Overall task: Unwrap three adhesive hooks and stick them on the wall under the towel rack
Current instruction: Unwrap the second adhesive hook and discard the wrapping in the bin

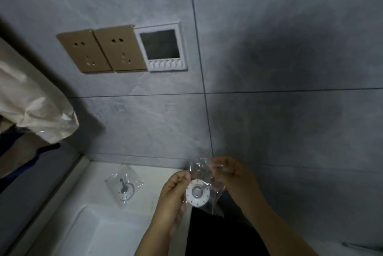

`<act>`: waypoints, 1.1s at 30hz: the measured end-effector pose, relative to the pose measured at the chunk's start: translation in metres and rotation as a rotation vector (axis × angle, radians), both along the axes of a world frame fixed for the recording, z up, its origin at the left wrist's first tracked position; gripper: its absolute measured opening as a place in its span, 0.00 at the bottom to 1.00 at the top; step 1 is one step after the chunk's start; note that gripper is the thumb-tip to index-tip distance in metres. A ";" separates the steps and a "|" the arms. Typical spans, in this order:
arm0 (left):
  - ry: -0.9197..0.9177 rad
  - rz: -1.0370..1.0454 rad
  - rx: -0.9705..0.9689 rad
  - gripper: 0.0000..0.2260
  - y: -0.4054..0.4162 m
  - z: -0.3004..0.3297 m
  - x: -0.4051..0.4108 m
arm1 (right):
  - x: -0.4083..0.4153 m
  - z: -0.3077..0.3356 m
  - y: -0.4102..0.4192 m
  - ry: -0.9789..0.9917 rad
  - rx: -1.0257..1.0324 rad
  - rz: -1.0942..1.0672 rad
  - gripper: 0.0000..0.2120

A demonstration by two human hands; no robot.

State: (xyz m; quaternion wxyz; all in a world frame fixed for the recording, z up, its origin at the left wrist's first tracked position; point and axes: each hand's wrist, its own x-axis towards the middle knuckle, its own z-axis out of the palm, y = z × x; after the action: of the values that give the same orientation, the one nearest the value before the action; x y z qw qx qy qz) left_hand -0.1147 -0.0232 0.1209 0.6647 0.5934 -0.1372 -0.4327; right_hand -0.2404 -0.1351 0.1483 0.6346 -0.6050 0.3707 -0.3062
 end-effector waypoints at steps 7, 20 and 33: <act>0.296 0.043 -0.208 0.21 -0.010 -0.004 -0.064 | -0.037 -0.003 0.003 -0.087 0.033 -0.298 0.03; 0.012 0.031 -0.088 0.14 -0.021 0.005 -0.101 | -0.121 -0.001 -0.020 0.175 -0.480 -0.171 0.07; -0.049 -0.051 -0.084 0.17 -0.023 0.012 -0.105 | -0.127 -0.002 -0.021 -0.114 0.158 -0.457 0.06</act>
State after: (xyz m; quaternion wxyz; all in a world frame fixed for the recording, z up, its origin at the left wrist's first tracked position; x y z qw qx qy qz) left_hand -0.2201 -0.0461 0.1330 0.6742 0.5716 -0.1866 -0.4289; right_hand -0.3677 -0.1558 0.1460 0.6142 -0.4355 0.4842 -0.4456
